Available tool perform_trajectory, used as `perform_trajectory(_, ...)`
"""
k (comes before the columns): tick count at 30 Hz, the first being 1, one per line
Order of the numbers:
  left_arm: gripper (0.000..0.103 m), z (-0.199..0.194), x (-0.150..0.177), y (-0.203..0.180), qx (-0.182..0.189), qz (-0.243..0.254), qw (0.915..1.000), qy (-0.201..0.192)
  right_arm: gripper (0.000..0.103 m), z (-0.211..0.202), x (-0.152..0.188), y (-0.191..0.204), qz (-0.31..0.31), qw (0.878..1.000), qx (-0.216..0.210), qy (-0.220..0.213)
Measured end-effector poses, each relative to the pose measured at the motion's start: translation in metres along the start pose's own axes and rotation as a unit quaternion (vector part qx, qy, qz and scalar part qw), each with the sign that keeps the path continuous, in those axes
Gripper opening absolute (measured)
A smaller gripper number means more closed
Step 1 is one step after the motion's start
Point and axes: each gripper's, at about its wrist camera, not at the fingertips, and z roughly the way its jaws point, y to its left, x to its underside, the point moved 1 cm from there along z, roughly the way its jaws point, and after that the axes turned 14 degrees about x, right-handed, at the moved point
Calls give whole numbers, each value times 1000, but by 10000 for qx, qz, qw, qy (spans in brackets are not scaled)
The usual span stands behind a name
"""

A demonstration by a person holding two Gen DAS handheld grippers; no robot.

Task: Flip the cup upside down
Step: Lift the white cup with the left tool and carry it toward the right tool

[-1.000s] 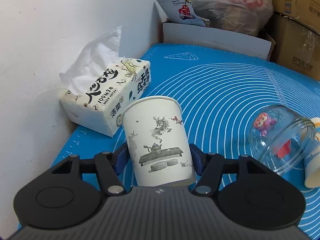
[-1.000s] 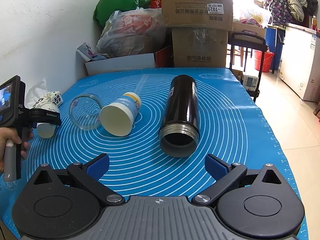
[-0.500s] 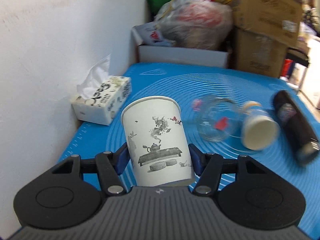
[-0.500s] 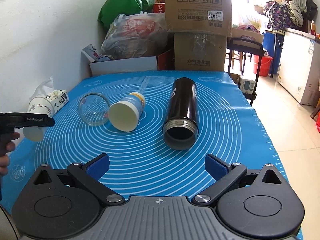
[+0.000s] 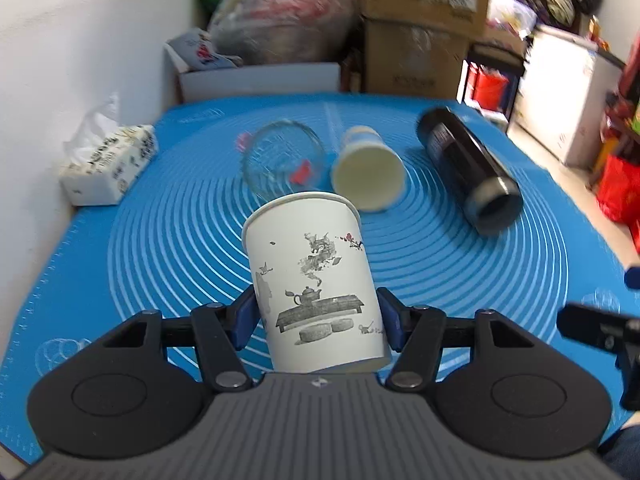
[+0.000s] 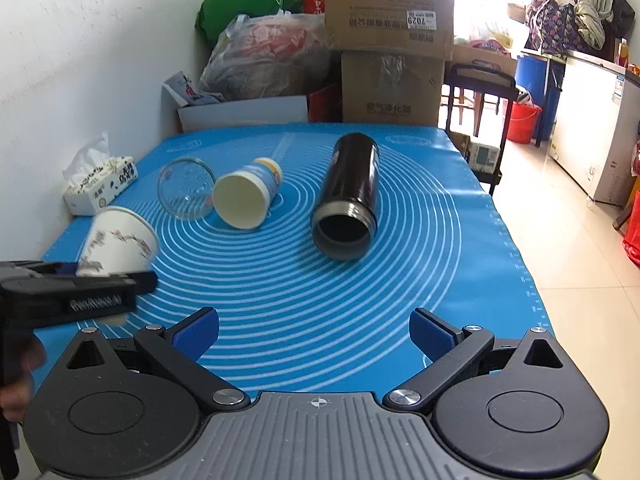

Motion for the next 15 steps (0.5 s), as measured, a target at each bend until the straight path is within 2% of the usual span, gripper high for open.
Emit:
perform_trajectory(3, 64, 9, 8, -6, 71, 88, 9998, 139, 103, 4, 2, -3, -7, 10000, 14, 51)
perform_trajectory(6, 64, 16, 13, -4, 136, -46, 9996, 249, 103, 8, 4, -4, -13, 10000, 13, 98)
perform_trajectory(11, 66, 21, 18, 0, 75, -124, 9995, 289, 103, 15, 5, -2, -87, 9998, 8, 152)
perform_trajectory(13, 74, 21, 18, 1, 62, -150, 9993, 349, 103, 16, 5, 0, -129, 9998, 12, 163)
perform_trajectory(14, 85, 22, 17, 1, 16, -160, 9992, 375, 103, 16, 5, 0, -136, 9998, -12, 157)
perform_trajectory(15, 88, 21, 17, 1, -40, -165, 9992, 363, 103, 16, 4, 1, -137, 9998, -35, 154)
